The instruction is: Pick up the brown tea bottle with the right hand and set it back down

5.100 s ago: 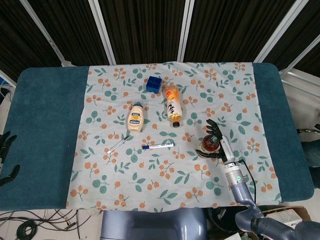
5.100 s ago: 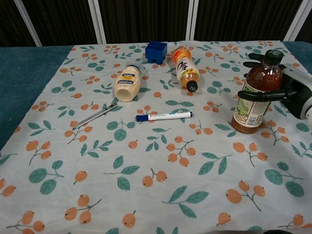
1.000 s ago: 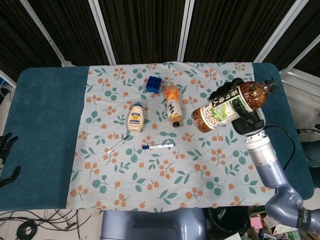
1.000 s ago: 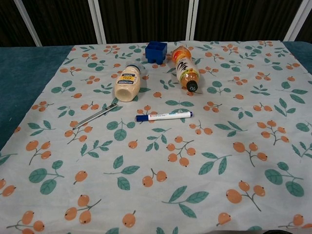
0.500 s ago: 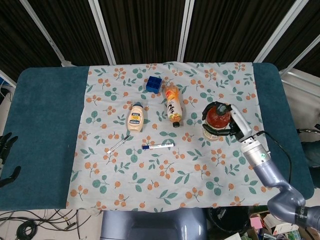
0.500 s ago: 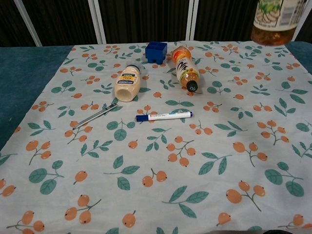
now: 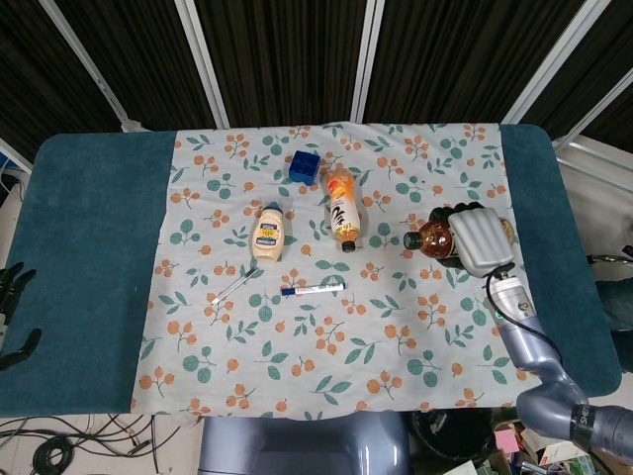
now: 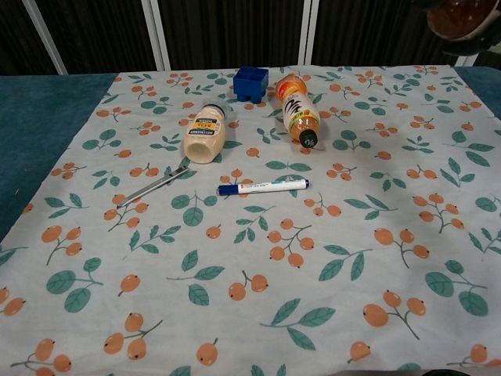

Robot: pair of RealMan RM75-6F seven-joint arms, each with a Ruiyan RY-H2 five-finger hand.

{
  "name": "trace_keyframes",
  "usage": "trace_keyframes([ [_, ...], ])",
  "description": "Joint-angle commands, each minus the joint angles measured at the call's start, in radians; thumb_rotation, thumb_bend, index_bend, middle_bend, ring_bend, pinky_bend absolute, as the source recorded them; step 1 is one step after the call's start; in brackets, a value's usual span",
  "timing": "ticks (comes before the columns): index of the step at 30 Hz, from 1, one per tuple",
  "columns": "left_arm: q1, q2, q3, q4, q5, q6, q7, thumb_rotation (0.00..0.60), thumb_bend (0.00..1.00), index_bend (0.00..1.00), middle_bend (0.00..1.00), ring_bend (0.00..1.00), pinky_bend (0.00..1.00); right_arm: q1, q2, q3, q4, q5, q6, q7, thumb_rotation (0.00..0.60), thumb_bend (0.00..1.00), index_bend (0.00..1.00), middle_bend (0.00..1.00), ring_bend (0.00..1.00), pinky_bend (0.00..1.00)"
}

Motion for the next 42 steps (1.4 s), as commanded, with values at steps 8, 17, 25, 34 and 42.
trace_keyframes([
  [8,0.003,-0.002,0.001,0.002,0.001,0.005,0.005,0.600,0.37,0.08,0.00,0.01,0.09,-0.121,0.124,0.228,-0.330,-0.138,-0.156,1.288,0.600,0.42,0.67,0.60,0.67,0.74],
  [17,0.001,-0.002,0.002,0.002,0.002,0.002,0.007,0.600,0.37,0.08,0.00,0.01,0.09,-0.192,0.109,0.217,-0.135,-0.450,0.043,2.119,0.600,0.42,0.67,0.59,0.67,0.74],
  [25,0.001,-0.003,0.001,0.001,0.000,0.002,0.010,0.600,0.37,0.08,0.00,0.01,0.09,-0.171,-0.001,0.105,-0.004,-0.370,0.048,1.968,0.600,0.43,0.68,0.61,0.68,0.74],
  [34,0.002,-0.002,0.002,0.001,-0.001,0.002,0.010,0.600,0.37,0.08,0.00,0.01,0.09,-0.141,-0.072,0.012,0.075,-0.300,-0.012,1.639,0.600,0.43,0.68,0.61,0.68,0.74],
  [42,0.000,-0.003,0.003,-0.001,-0.003,-0.005,0.018,0.600,0.37,0.08,0.00,0.01,0.09,-0.122,-0.106,-0.023,0.103,-0.285,-0.015,1.462,0.600,0.43,0.68,0.60,0.68,0.74],
])
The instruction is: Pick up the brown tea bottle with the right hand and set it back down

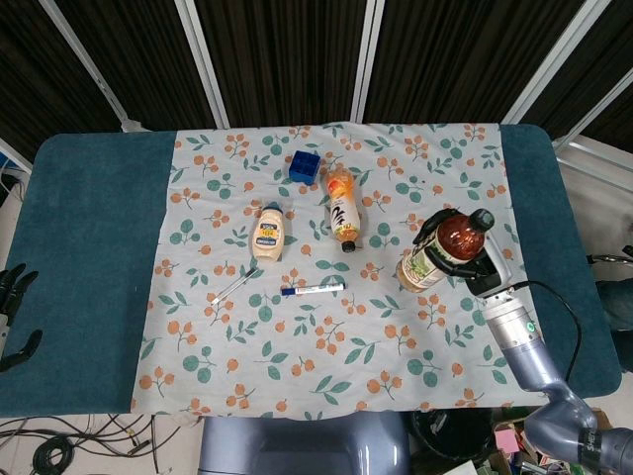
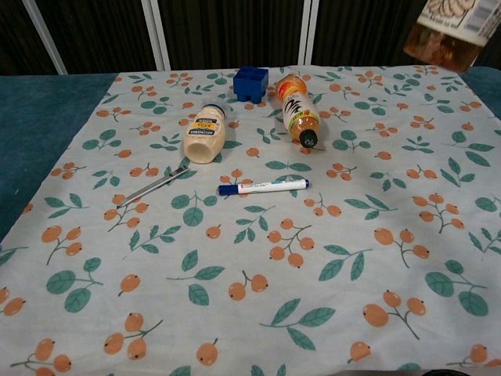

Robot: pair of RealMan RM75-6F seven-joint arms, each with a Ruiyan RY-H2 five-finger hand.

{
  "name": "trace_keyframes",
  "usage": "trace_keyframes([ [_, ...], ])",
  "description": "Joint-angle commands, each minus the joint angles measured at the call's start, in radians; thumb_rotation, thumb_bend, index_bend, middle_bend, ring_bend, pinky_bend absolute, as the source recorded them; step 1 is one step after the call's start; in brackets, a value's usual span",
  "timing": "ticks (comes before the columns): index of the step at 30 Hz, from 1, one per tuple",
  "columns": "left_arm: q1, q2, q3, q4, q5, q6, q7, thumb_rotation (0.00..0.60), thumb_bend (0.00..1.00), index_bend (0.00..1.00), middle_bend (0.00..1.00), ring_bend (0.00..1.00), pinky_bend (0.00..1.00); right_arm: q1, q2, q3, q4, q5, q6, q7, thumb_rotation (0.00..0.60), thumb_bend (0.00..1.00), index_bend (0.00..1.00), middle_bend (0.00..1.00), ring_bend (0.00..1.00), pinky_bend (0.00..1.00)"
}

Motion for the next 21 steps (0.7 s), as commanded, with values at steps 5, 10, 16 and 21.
trace_keyframes([
  [5,0.001,0.000,0.000,-0.002,-0.003,0.000,0.002,0.600,0.37,0.08,0.00,0.01,0.09,0.026,-0.098,-0.061,0.068,0.049,-0.004,-0.307,0.600,0.43,0.68,0.60,0.68,0.74],
  [10,0.000,0.002,-0.001,-0.002,-0.004,-0.001,-0.001,0.600,0.37,0.08,0.00,0.01,0.10,0.037,-0.148,-0.065,0.090,0.086,0.004,-0.422,0.600,0.43,0.68,0.60,0.67,0.74],
  [16,0.000,0.004,-0.001,0.000,-0.004,-0.002,-0.005,0.600,0.37,0.08,0.00,0.01,0.11,0.054,-0.220,-0.080,0.152,0.117,0.011,-0.570,0.600,0.43,0.68,0.58,0.65,0.71],
  [21,-0.001,0.003,-0.001,0.001,-0.005,-0.003,-0.006,0.600,0.37,0.08,0.00,0.01,0.11,0.062,-0.283,-0.078,0.220,0.155,0.018,-0.649,0.600,0.43,0.68,0.58,0.65,0.71],
])
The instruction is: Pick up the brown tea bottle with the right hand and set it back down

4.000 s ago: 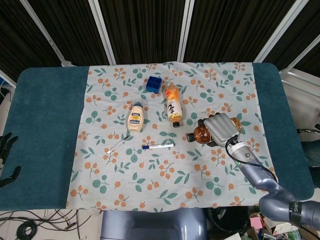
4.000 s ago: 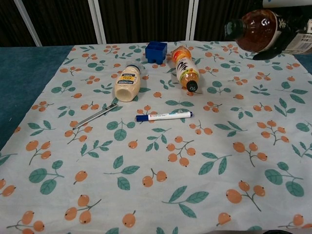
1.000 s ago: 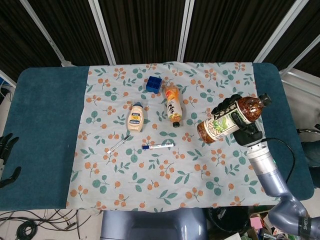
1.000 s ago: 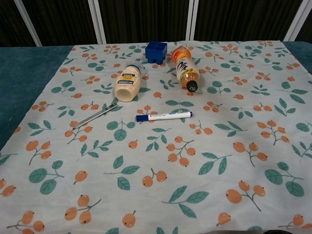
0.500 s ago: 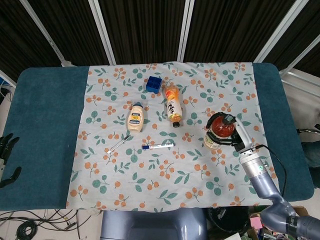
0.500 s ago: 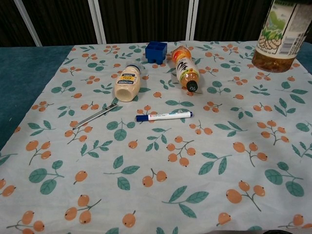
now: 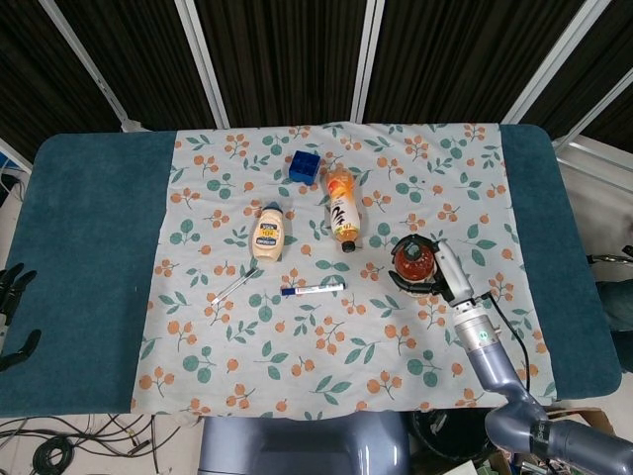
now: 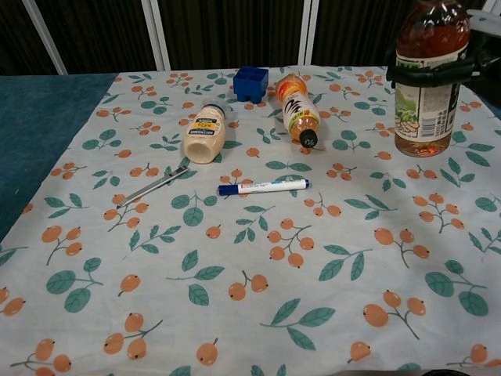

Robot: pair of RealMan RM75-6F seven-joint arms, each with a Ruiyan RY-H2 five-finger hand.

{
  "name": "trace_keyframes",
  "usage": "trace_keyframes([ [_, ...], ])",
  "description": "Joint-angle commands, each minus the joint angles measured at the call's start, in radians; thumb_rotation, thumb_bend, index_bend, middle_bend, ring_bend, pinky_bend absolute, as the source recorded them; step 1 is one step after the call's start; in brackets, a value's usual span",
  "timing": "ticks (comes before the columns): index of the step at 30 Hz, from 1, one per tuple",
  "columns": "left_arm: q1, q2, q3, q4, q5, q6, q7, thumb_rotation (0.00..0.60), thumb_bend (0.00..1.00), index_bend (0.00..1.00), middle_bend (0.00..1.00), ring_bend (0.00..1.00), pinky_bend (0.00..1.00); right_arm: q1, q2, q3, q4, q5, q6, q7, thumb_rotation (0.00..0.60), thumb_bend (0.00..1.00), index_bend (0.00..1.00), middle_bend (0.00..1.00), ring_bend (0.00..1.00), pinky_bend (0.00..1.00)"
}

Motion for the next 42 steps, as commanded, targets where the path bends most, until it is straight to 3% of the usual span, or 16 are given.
trace_keyframes([
  [1,0.000,0.000,0.000,0.000,0.000,0.001,0.000,0.600,0.37,0.08,0.00,0.01,0.11,0.009,-0.070,0.002,0.062,0.045,0.009,-0.050,0.600,0.43,0.68,0.58,0.65,0.71],
  [11,-0.001,0.001,-0.002,0.002,-0.003,-0.001,-0.002,0.600,0.37,0.08,0.00,0.01,0.11,0.013,-0.193,0.006,0.173,0.095,-0.006,-0.037,0.600,0.43,0.68,0.57,0.64,0.71],
  [17,-0.003,0.002,-0.003,0.004,-0.006,-0.006,-0.005,0.600,0.37,0.08,0.00,0.01,0.11,0.021,-0.227,0.007,0.210,0.091,-0.021,-0.032,0.600,0.41,0.67,0.54,0.61,0.63],
  [20,-0.003,0.003,-0.003,0.004,-0.006,-0.006,-0.008,0.600,0.37,0.08,0.00,0.01,0.11,0.026,-0.232,0.004,0.222,0.089,-0.047,-0.011,0.600,0.34,0.60,0.49,0.57,0.50],
  [23,-0.004,0.004,-0.003,0.005,-0.008,-0.007,-0.010,0.600,0.37,0.08,0.00,0.01,0.11,0.030,-0.222,-0.005,0.220,0.080,-0.081,0.017,0.600,0.28,0.50,0.40,0.50,0.30],
  [25,-0.004,0.004,-0.003,0.005,-0.007,-0.008,-0.010,0.600,0.37,0.08,0.00,0.01,0.11,0.032,-0.216,-0.012,0.221,0.068,-0.097,0.035,0.600,0.25,0.46,0.36,0.47,0.23],
  [28,-0.004,0.004,-0.003,0.004,-0.008,-0.008,-0.009,0.600,0.37,0.08,0.00,0.01,0.11,0.030,-0.214,-0.015,0.226,0.058,-0.103,0.064,0.600,0.22,0.38,0.29,0.41,0.20],
  [33,-0.004,0.004,-0.002,0.003,-0.009,-0.009,-0.005,0.600,0.37,0.08,0.00,0.01,0.12,0.027,-0.203,-0.024,0.228,0.041,-0.120,0.103,0.600,0.17,0.21,0.12,0.23,0.17],
  [42,-0.005,0.006,0.000,0.001,-0.011,-0.015,-0.001,0.600,0.37,0.08,0.00,0.01,0.13,0.009,-0.170,-0.028,0.204,0.006,-0.090,0.138,0.600,0.12,0.10,0.04,0.14,0.13],
])
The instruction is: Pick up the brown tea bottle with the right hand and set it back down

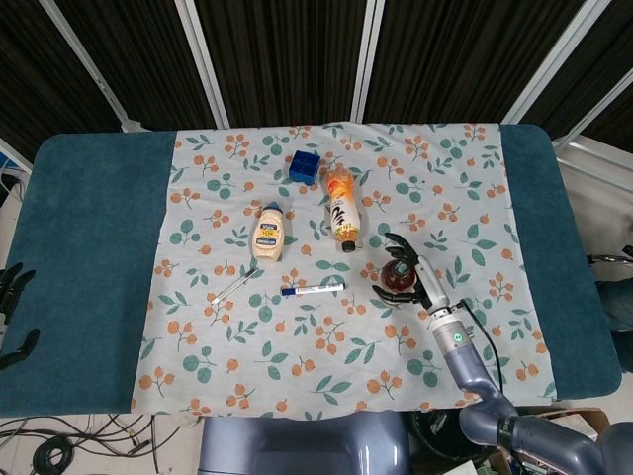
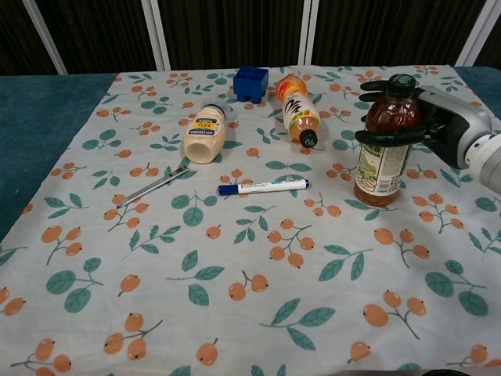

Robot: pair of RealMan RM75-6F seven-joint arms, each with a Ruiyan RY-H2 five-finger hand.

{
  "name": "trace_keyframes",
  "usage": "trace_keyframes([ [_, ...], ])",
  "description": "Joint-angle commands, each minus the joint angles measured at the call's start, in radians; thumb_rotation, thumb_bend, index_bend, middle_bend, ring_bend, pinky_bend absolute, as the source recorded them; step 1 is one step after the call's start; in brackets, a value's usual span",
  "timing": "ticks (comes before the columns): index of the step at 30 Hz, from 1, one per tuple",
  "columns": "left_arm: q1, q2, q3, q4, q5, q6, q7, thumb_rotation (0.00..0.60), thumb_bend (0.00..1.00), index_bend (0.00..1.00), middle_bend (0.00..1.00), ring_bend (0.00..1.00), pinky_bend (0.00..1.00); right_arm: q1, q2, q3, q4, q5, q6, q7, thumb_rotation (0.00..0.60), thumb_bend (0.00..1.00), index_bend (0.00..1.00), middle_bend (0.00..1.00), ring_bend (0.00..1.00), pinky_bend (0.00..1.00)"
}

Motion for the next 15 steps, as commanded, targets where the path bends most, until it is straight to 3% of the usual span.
trace_keyframes([
  [1,0.000,0.000,0.001,0.000,0.000,-0.001,0.000,0.600,0.37,0.08,0.00,0.01,0.13,-0.009,0.014,0.000,-0.014,-0.007,0.012,0.010,0.600,0.12,0.10,0.04,0.14,0.13],
  [8,0.000,0.002,0.000,-0.001,-0.001,0.000,-0.002,0.600,0.37,0.08,0.00,0.01,0.13,-0.052,0.104,0.012,-0.096,-0.056,0.106,0.031,0.600,0.11,0.09,0.04,0.13,0.13],
  [15,0.001,0.002,0.002,-0.003,0.005,0.002,-0.001,0.600,0.37,0.08,0.00,0.01,0.13,-0.128,0.293,-0.019,-0.234,-0.128,0.203,-0.028,0.600,0.11,0.09,0.05,0.14,0.13],
])
